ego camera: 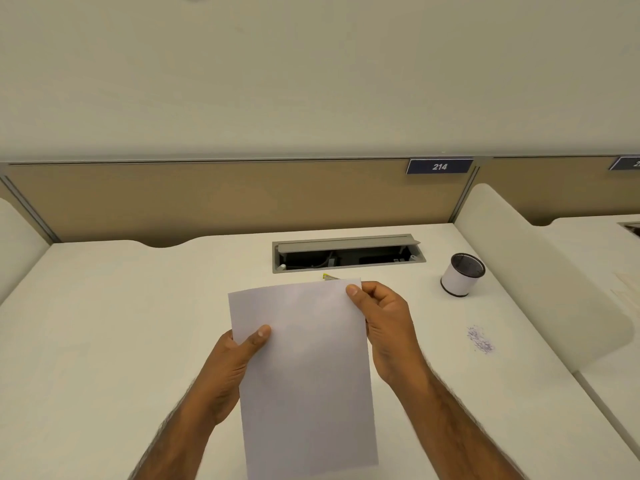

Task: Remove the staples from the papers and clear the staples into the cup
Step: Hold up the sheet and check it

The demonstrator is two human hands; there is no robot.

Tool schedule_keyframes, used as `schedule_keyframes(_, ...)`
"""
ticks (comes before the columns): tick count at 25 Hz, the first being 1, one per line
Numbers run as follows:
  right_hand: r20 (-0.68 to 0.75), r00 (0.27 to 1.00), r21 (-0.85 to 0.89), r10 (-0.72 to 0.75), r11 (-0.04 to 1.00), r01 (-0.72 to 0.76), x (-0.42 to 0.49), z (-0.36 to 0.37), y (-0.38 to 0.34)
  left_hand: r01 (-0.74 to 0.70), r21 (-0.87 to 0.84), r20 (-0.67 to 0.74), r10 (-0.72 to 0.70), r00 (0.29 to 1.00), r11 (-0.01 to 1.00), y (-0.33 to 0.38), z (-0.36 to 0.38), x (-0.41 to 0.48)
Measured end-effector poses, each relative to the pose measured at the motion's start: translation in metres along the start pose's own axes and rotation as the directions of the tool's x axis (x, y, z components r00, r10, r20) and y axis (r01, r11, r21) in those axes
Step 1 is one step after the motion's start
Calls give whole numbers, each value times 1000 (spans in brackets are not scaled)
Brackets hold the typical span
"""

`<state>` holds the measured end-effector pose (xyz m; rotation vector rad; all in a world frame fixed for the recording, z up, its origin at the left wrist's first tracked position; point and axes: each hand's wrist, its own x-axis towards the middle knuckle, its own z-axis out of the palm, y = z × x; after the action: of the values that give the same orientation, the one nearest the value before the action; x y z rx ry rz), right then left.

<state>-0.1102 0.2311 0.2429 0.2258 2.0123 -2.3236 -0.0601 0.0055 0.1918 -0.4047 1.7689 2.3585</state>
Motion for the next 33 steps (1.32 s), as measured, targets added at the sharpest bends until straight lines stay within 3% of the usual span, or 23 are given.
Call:
schedule_keyframes(10, -9, 1000, 49, -14, 999, 15, 2, 3, 4, -3, 0, -39, 3, 999, 1000, -1, -5, 3)
schedule_keyframes(18, -40, 999, -20, -13, 1000, 13, 5, 1, 5, 6, 14, -65, -5, 998, 1000, -1, -1, 6)
schedule_keyframes(22, 53, 998, 15, -18, 1000, 17, -1, -2, 3, -1, -23, -57, 0, 998, 1000, 3, -1, 7)
schedule_keyframes(27, 156, 986, -185, 56, 982, -26, -20, -14, 27, -15, -101, -75, 7, 997, 995, 7, -6, 12)
schedule_keyframes(30, 91, 996, -238, 8, 971, 13, -24, -15, 36, -51, 50, -199, 60, 978, 997, 4, 3, 19)
schedule_keyframes(31, 63, 998, -272, -25, 961, 41, -23, -14, 37, -73, 182, -306, 127, 944, 981, 0, 8, 23)
schedule_keyframes(33, -3, 994, -377, -112, 920, 103, -19, -9, 40, -112, 453, -492, 353, 796, 884, -4, 26, 22)
